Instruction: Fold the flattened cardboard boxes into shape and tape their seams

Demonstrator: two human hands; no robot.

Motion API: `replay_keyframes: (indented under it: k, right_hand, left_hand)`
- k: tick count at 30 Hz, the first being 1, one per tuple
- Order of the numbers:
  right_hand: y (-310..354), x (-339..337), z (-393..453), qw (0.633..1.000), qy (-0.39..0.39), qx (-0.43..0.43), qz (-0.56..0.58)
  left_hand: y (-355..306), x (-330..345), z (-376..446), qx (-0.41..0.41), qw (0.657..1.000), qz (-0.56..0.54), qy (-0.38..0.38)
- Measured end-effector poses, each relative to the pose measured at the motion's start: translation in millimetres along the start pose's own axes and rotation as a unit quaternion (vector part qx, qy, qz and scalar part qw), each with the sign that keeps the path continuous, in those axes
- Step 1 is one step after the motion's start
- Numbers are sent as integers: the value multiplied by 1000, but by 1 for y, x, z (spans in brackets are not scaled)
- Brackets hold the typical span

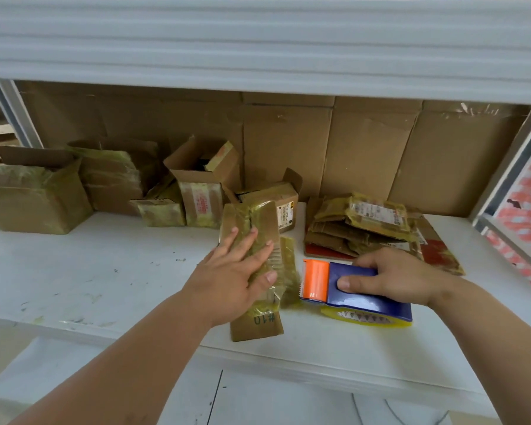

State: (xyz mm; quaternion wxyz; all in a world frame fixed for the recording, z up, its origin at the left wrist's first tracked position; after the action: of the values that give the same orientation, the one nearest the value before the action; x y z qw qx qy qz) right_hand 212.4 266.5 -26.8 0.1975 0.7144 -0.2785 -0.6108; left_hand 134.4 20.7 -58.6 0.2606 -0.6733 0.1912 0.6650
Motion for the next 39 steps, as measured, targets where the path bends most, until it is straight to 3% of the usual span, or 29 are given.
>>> replay_keyframes:
  k: [8,12,19,27,39]
  right_hand:
    - [-2,-11,-5,998,-4,-49,-32]
    - [1,-16,-1,991,-2,-69,-119]
    - [5,-17,11,966,-25,-22,-255]
    - [17,6,24,960,-17,18,-278]
    - [36,13,49,973,67,107,-191]
  left_hand:
    - [-1,-2,3,9,1000,2,6]
    - [9,-3,2,-2,1000,-16,4]
    - [8,0,4,4,999,-43,-6]
    - [8,5,4,4,999,-46,-29]
    - [2,4,4,4,998,-48,-34]
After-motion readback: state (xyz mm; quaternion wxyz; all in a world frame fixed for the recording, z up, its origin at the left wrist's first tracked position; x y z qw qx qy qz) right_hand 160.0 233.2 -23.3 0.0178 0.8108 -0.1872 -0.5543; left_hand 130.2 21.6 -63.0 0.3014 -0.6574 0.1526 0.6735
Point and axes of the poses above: each hand's wrist, its own z-axis towards the middle knuckle, its own x-axis out of the palm, y = z × x, the point moved 5 cm from there along z, towards the middle knuckle, and after that the axes turned 5 degrees about z, right-handed, at the moved point
